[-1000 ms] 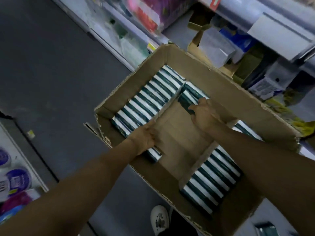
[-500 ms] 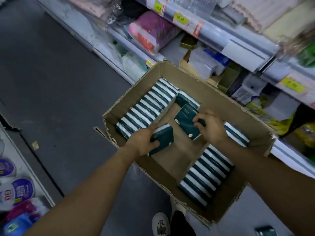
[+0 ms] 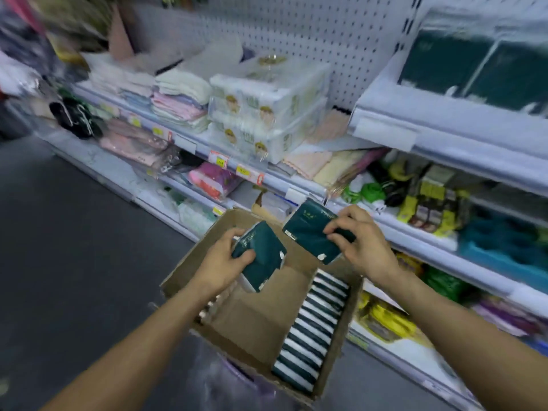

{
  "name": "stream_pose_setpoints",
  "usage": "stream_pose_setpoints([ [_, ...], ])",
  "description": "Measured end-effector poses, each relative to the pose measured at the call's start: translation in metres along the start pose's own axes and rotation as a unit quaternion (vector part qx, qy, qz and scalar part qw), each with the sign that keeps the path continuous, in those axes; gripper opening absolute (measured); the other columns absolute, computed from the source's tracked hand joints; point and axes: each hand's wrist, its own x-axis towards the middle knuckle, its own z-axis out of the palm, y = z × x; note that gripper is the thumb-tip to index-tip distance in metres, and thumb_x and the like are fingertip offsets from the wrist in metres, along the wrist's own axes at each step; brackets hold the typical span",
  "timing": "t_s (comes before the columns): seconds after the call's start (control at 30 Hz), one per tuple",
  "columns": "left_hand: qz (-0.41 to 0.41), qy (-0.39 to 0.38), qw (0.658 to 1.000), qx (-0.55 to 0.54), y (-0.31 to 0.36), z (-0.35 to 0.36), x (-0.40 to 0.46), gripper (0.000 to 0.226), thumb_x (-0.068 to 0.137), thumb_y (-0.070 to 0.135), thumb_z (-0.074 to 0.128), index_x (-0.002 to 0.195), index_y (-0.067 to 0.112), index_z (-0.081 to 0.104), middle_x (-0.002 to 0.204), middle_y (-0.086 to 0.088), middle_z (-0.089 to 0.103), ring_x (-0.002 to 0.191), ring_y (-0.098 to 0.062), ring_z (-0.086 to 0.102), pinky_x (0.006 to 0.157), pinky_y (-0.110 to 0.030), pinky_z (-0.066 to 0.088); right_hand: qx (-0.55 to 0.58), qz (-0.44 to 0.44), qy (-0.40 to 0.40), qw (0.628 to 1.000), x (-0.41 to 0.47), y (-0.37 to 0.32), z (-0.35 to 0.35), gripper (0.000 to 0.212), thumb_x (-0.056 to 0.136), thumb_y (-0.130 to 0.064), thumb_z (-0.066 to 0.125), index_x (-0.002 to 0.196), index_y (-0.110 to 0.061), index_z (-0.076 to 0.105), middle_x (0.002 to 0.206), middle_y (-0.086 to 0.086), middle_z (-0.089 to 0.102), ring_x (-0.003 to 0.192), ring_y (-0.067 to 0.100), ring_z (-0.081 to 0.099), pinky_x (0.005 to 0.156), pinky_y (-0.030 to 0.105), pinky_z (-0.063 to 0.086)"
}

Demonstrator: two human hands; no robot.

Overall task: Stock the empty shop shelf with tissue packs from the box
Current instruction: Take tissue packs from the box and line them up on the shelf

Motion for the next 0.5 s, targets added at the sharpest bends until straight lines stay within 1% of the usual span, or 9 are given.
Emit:
stream_pose_setpoints([
  [0.03, 0.017, 0.004, 1.0, -0.009, 0.018, -0.002, 0.002, 0.051, 0.073, 0.039, 0.067, 0.12, 0.024, 0.053, 0.109, 0.006, 0.066, 0.096, -0.006, 0.064, 0.088, -0.041, 0.056, -0.009, -0.012, 0.016, 1.0, 0.004, -0.006, -0.018, 0.015, 0.079, -0.002, 0.075, 0.087, -0.014, 0.07, 0.093, -0.004, 0.048, 0.089, 0.014, 0.048, 0.079, 0.015, 0.037],
  [0.1, 0.047, 0.009, 0.999, -0.027, 0.052, -0.006, 0.006, 0.04, 0.084, 0.024, 0.071, 0.119, 0.022, 0.053, 0.112, 0.002, 0.067, 0.094, -0.007, 0.065, 0.086, -0.04, 0.057, -0.036, -0.037, 0.043, 0.998, 0.014, -0.017, -0.055, 0.015, 0.08, -0.003, 0.075, 0.087, -0.016, 0.07, 0.094, -0.005, 0.049, 0.091, 0.017, 0.05, 0.078, 0.027, 0.042],
  [0.17, 0.066, 0.015, 0.996, -0.053, 0.085, -0.01, 0.011, 0.032, 0.09, 0.015, 0.068, 0.117, 0.025, 0.055, 0.112, -0.001, 0.068, 0.095, -0.012, 0.068, 0.086, -0.041, 0.058, -0.065, -0.052, 0.062, 0.995, 0.023, -0.027, -0.093, 0.015, 0.081, -0.004, 0.073, 0.087, -0.017, 0.07, 0.097, -0.004, 0.052, 0.094, 0.018, 0.051, 0.079, 0.031, 0.045],
  [0.23, 0.093, 0.019, 0.992, -0.08, 0.118, -0.013, 0.016, 0.029, 0.09, 0.011, 0.067, 0.111, 0.028, 0.057, 0.109, 0.0, 0.069, 0.097, -0.016, 0.068, 0.09, -0.042, 0.056, -0.088, -0.067, 0.083, 0.99, 0.033, -0.034, -0.127, 0.014, 0.082, -0.004, 0.072, 0.088, -0.016, 0.072, 0.099, -0.003, 0.053, 0.096, 0.018, 0.05, 0.077, 0.031, 0.046],
  [0.27, 0.109, 0.024, 0.99, -0.083, 0.134, -0.014, 0.019, 0.028, 0.09, 0.01, 0.067, 0.111, 0.027, 0.058, 0.106, 0.002, 0.068, 0.096, -0.015, 0.067, 0.09, -0.038, 0.056, -0.099, -0.079, 0.097, 0.987, 0.038, -0.036, -0.143, 0.014, 0.082, -0.003, 0.072, 0.089, -0.015, 0.072, 0.098, -0.002, 0.053, 0.095, 0.019, 0.05, 0.075, 0.031, 0.046],
  [0.3, 0.124, 0.025, 0.988, -0.085, 0.15, -0.015, 0.022, 0.028, 0.09, 0.01, 0.067, 0.113, 0.025, 0.058, 0.103, 0.004, 0.067, 0.093, -0.011, 0.066, 0.086, -0.031, 0.055, -0.111, -0.093, 0.114, 0.983, 0.044, -0.038, -0.158, 0.013, 0.083, -0.003, 0.072, 0.089, -0.015, 0.072, 0.097, 0.0, 0.054, 0.094, 0.02, 0.05, 0.074, 0.032, 0.045],
  [0.37, 0.147, 0.025, 0.984, -0.095, 0.179, -0.015, 0.025, 0.029, 0.092, 0.012, 0.065, 0.118, 0.022, 0.057, 0.102, 0.005, 0.067, 0.088, -0.007, 0.065, 0.073, -0.018, 0.053, -0.133, -0.117, 0.145, 0.973, 0.056, -0.039, -0.187, 0.011, 0.084, -0.004, 0.071, 0.09, -0.014, 0.073, 0.097, 0.001, 0.054, 0.094, 0.022, 0.051, 0.073, 0.033, 0.045],
  [0.43, 0.163, 0.025, 0.98, -0.114, 0.202, -0.012, 0.03, 0.028, 0.092, 0.013, 0.064, 0.118, 0.023, 0.057, 0.102, 0.003, 0.067, 0.088, -0.008, 0.066, 0.065, -0.014, 0.051, -0.152, -0.135, 0.174, 0.964, 0.07, -0.034, -0.212, 0.011, 0.086, -0.003, 0.069, 0.091, -0.012, 0.073, 0.098, 0.004, 0.055, 0.093, 0.025, 0.051, 0.072, 0.035, 0.046],
  [0.5, 0.169, 0.025, 0.976, -0.137, 0.22, -0.007, 0.038, 0.028, 0.092, 0.013, 0.065, 0.116, 0.024, 0.058, 0.104, 0.002, 0.067, 0.09, -0.011, 0.066, 0.066, -0.015, 0.05, -0.17, -0.131, 0.197, 0.957, 0.087, -0.021, -0.231, 0.012, 0.086, -0.002, 0.069, 0.092, -0.012, 0.073, 0.099, 0.005, 0.056, 0.093, 0.024, 0.051, 0.068, 0.039, 0.048],
])
